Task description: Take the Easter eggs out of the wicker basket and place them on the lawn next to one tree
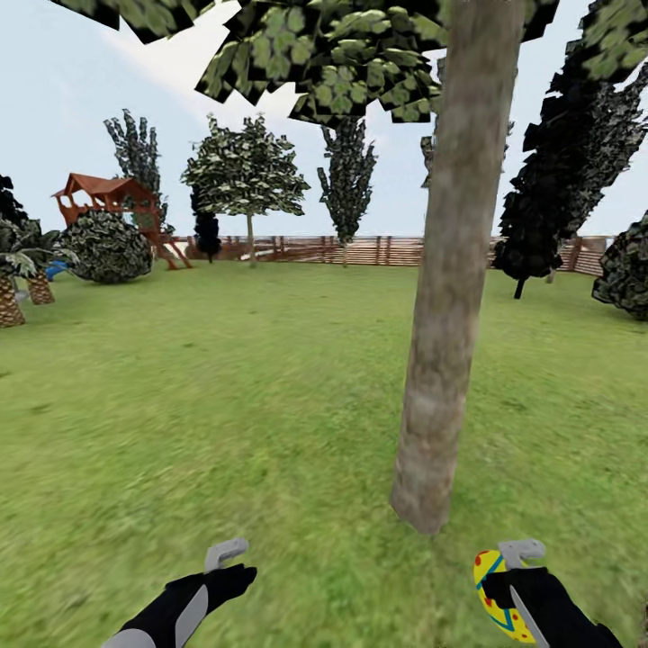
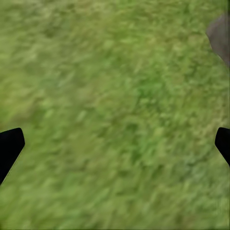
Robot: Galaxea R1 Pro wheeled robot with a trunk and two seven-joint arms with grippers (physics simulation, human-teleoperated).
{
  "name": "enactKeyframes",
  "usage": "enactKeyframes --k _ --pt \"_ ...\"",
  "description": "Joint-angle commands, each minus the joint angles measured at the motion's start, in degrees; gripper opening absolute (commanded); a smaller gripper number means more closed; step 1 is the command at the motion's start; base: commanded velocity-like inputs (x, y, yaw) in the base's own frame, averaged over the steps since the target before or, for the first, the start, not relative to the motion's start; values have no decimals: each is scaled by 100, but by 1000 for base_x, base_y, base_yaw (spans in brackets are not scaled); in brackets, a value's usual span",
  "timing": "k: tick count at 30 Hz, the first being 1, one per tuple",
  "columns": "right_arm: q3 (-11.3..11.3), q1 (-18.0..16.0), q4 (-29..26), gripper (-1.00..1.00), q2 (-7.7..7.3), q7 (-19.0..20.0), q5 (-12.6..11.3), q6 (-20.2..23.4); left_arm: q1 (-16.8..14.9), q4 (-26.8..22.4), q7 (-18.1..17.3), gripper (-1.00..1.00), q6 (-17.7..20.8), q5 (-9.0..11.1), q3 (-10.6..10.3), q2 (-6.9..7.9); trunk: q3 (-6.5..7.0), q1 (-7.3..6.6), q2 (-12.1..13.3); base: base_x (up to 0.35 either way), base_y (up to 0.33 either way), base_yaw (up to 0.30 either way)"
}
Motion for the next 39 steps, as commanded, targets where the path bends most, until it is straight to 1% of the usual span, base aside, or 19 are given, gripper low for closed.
enactKeyframes --k 1,21,32,39 --pt "16 -5 -7 -100 -8 -17 5 35 1 -14 -21 100 47 49 29 -3 -7 1 -4 110 331 -300" --pt "25 -5 -8 -100 -6 -12 -2 35 1 -14 -24 100 45 48 31 13 -7 1 -4 112 331 -292" --pt "34 -5 -6 -100 5 -13 33 35 1 -21 -21 100 48 48 38 13 -7 1 -4 280 223 -9" --pt "43 -5 -2 -100 13 -14 40 35 1 -23 -21 100 48 48 38 13 -7 1 -4 336 78 0"
